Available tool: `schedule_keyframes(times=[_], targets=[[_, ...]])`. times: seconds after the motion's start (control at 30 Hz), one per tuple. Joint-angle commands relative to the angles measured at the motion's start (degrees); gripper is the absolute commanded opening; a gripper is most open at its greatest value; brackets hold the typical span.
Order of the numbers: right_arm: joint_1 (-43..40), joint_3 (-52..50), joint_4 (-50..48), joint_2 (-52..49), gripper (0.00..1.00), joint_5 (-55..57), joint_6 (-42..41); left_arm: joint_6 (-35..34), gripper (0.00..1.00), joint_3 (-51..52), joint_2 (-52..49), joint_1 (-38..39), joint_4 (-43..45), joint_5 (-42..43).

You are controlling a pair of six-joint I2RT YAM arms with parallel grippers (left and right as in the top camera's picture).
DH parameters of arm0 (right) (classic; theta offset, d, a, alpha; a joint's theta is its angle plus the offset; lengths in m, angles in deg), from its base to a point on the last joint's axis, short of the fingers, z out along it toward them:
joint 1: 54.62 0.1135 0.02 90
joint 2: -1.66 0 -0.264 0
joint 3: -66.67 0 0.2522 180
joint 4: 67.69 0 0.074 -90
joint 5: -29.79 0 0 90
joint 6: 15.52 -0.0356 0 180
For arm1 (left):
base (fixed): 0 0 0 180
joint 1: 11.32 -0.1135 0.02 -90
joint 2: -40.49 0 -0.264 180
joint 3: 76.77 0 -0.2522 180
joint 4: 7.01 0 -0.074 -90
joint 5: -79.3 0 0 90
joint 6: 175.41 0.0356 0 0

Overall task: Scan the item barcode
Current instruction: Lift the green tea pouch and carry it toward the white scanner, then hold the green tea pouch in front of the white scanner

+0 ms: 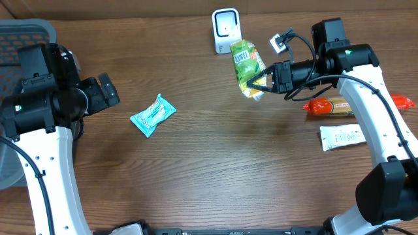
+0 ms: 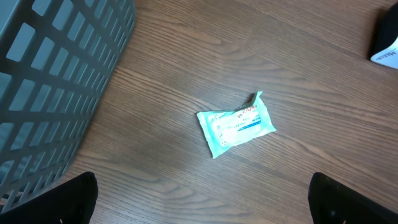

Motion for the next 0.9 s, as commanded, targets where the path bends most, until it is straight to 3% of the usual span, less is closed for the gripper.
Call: schedule_keyframes(times=[0.0,0.13,0.27,0.37,0.7,0.87], targets=[[0.3,1.4,0.0,0.9,0.04,6.6,0.3,1.1,1.00,-1.0,-0.2,-0.2,0.1,0.2],[1.9,1.3,-0.2,0.9,0.04,14.2,-1.6,1.1,1.00,-1.0,-0.2,-0.2,0.1,0.2],[5.9,1.4,-0.7,0.9,0.04,31.1,-7.0,1.1,0.99,-1.0,-0.2,-0.2,0.1,0.2],[8.3,2.9,-1.0,0.9,0.03,35.4,-9.4,1.1,1.00,-1.0,-0.2,-0.2,0.1,0.2],[9.8,31.5,5.8,-2.9,0.03,58.1,-15.6,1.1,1.00,-1.0,-0.2,-0.2,0.1,0.2],[13.4,32.9,1.9,-6.5,0.03,72.7,-12.0,1.1,1.00,-1.0,-0.2,-0.2,0.1,0.2]])
